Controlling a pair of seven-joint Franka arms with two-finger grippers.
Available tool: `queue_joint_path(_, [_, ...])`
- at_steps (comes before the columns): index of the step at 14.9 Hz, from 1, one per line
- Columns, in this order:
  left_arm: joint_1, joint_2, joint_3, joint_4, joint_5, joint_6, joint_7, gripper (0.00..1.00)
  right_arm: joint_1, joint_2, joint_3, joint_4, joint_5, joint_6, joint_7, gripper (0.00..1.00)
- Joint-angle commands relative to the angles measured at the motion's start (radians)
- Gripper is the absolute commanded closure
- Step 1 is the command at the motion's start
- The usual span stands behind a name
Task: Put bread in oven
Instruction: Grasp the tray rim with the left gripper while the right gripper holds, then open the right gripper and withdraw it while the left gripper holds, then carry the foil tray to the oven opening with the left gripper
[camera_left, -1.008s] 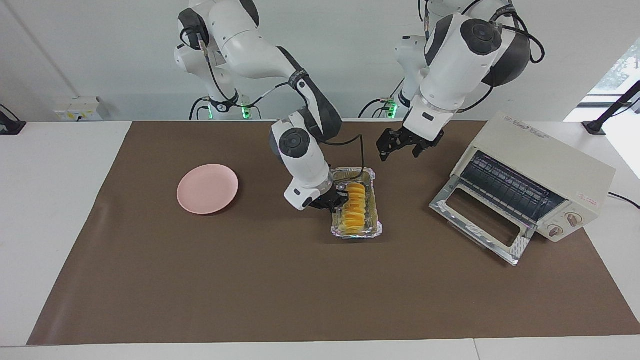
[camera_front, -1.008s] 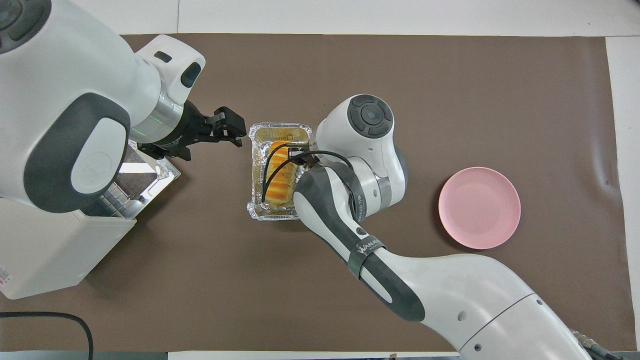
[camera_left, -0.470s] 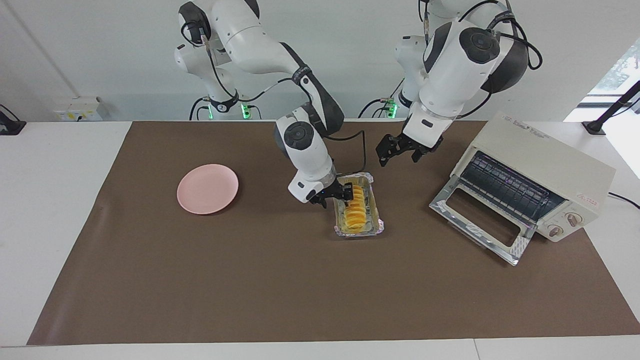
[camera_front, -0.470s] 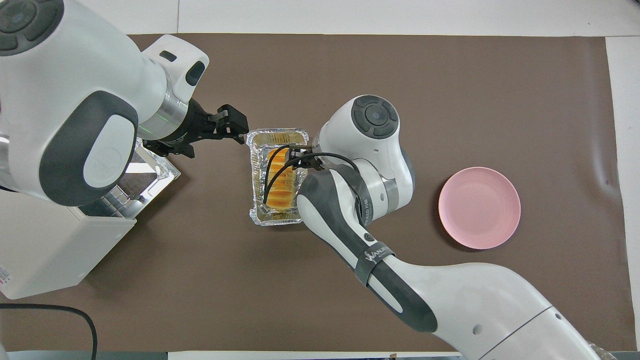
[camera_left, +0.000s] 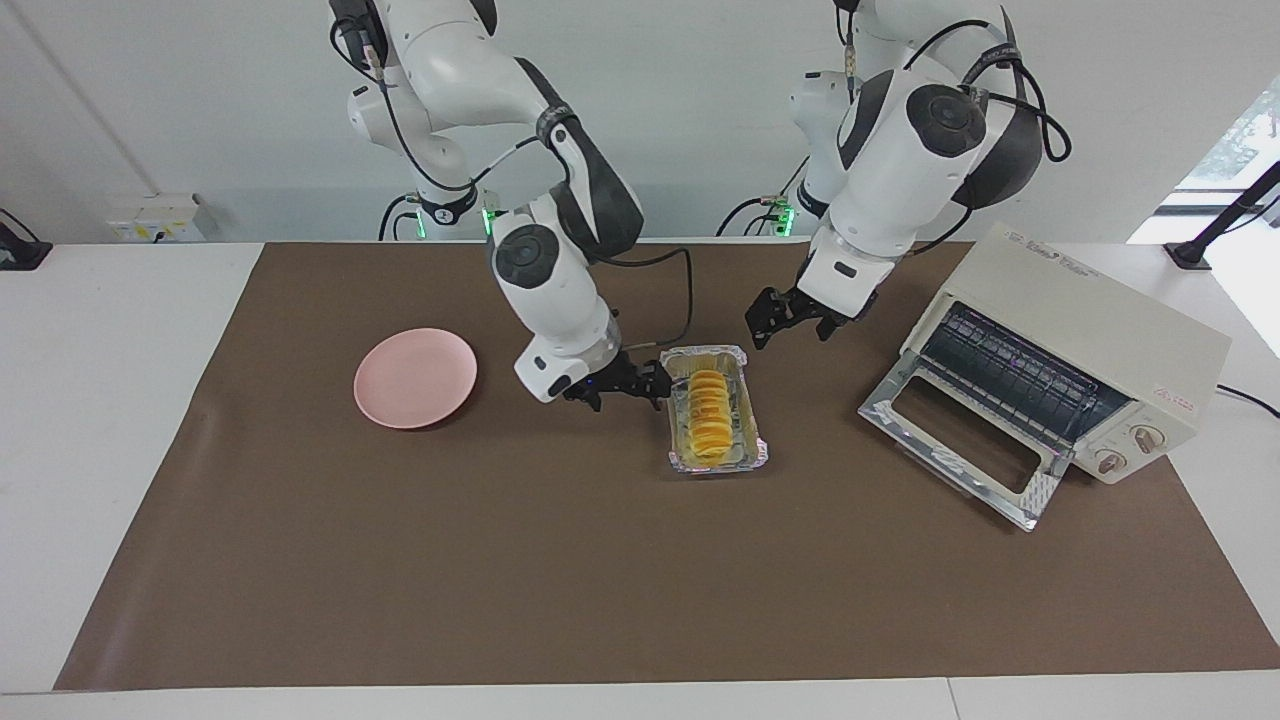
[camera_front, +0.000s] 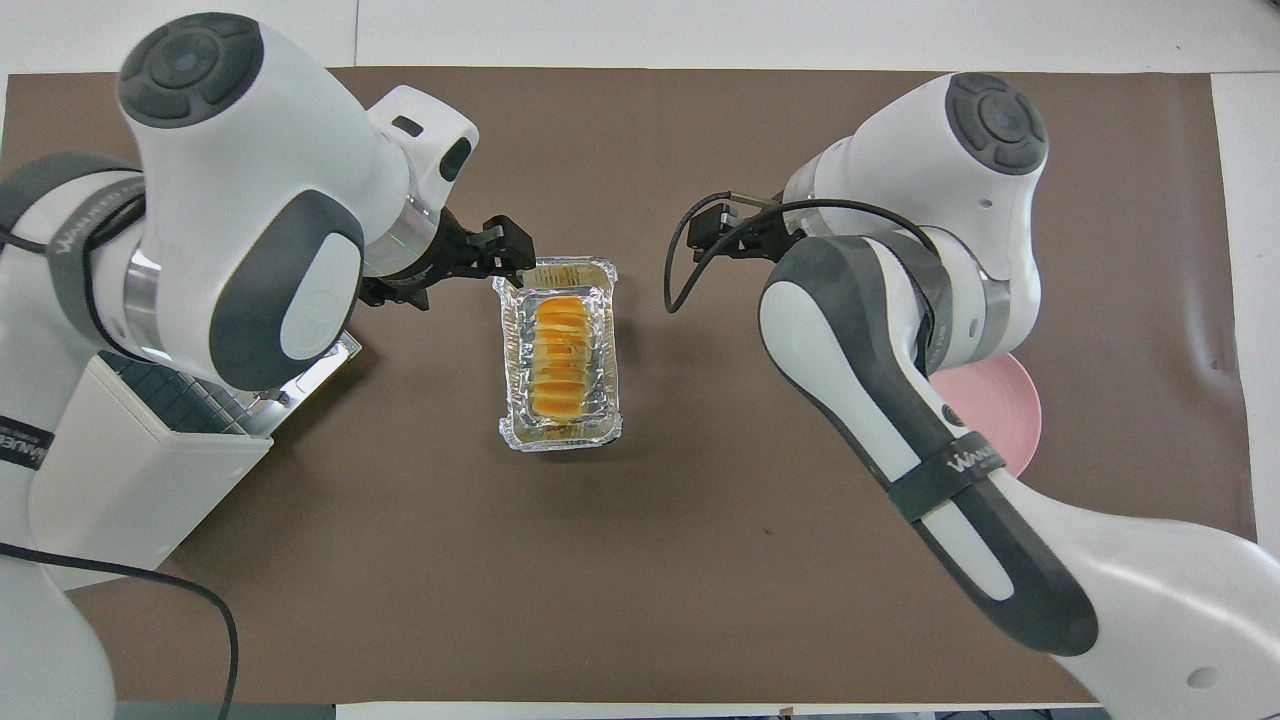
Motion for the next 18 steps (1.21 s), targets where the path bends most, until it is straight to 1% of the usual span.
queue_joint_path(1, [-0.090, 0.027, 0.009, -0.073, 0.029, 0.123, -0.036, 0.00, -0.080, -0.050, 0.005, -0.024, -0.072, -0.026, -0.144, 0.00])
queue_joint_path(3, [-0.116, 0.057, 0.008, -0.084, 0.043, 0.191, -0.036, 0.00, -0.133, -0.079, 0.005, -0.026, -0.163, -0.061, -0.281, 0.00])
queue_joint_path(4, [-0.144, 0.070, 0.009, -0.084, 0.043, 0.197, -0.039, 0.00, -0.160, -0.096, 0.005, -0.026, -0.197, -0.076, -0.331, 0.00])
queue_joint_path(5, [-0.170, 0.098, 0.009, -0.081, 0.048, 0.200, -0.045, 0.00, -0.188, -0.112, 0.005, -0.026, -0.220, -0.096, -0.367, 0.00])
queue_joint_path(6, [-0.207, 0.142, 0.009, -0.078, 0.090, 0.212, -0.080, 0.00, -0.223, -0.128, 0.004, -0.024, -0.232, -0.121, -0.405, 0.00])
queue_joint_path(8, [-0.231, 0.207, 0.009, -0.084, 0.126, 0.290, -0.155, 0.00, -0.289, -0.168, 0.004, -0.024, -0.245, -0.200, -0.500, 0.00])
queue_joint_path(9, [-0.231, 0.221, 0.009, -0.084, 0.126, 0.305, -0.155, 0.00, -0.314, -0.199, 0.002, -0.024, -0.257, -0.243, -0.545, 0.00])
queue_joint_path(11, [-0.233, 0.221, 0.009, -0.098, 0.127, 0.303, -0.157, 0.00, -0.341, -0.274, 0.004, -0.023, -0.315, -0.329, -0.597, 0.00])
queue_joint_path(13, [-0.234, 0.221, 0.009, -0.128, 0.127, 0.317, -0.160, 0.07, -0.343, -0.331, 0.004, -0.023, -0.320, -0.414, -0.596, 0.00])
queue_joint_path(14, [-0.242, 0.219, 0.009, -0.138, 0.127, 0.321, -0.162, 0.17, -0.342, -0.351, 0.004, -0.023, -0.320, -0.448, -0.594, 0.00])
queue_joint_path(15, [-0.242, 0.219, 0.009, -0.142, 0.127, 0.322, -0.165, 0.40, -0.342, -0.366, 0.004, -0.024, -0.320, -0.471, -0.593, 0.00])
queue_joint_path(16, [-0.241, 0.219, 0.009, -0.139, 0.126, 0.318, -0.171, 0.75, -0.342, -0.371, 0.004, -0.024, -0.320, -0.481, -0.593, 0.00])
queue_joint_path(17, [-0.236, 0.219, 0.008, -0.138, 0.126, 0.320, -0.171, 1.00, -0.345, -0.373, 0.004, -0.024, -0.320, -0.491, -0.594, 0.00])
queue_joint_path(18, [-0.235, 0.219, 0.008, -0.138, 0.120, 0.314, -0.177, 1.00, -0.357, -0.373, 0.004, -0.023, -0.320, -0.495, -0.599, 0.00])
